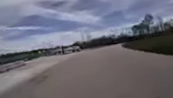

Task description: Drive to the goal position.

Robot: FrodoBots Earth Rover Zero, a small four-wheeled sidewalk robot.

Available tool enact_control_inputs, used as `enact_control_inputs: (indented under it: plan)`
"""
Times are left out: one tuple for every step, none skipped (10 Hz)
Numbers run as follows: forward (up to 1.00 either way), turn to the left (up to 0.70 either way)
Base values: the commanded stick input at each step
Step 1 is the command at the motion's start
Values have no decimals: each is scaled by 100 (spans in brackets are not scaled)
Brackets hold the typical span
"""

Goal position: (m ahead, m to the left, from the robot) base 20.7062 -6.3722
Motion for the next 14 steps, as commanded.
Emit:
enact_control_inputs:
  plan:
    - [100,0]
    - [100,0]
    - [100,0]
    - [100,0]
    - [100,0]
    - [100,0]
    - [100,0]
    - [100,0]
    - [100,0]
    - [100,0]
    - [100,0]
    - [100,0]
    - [100,0]
    - [100,0]
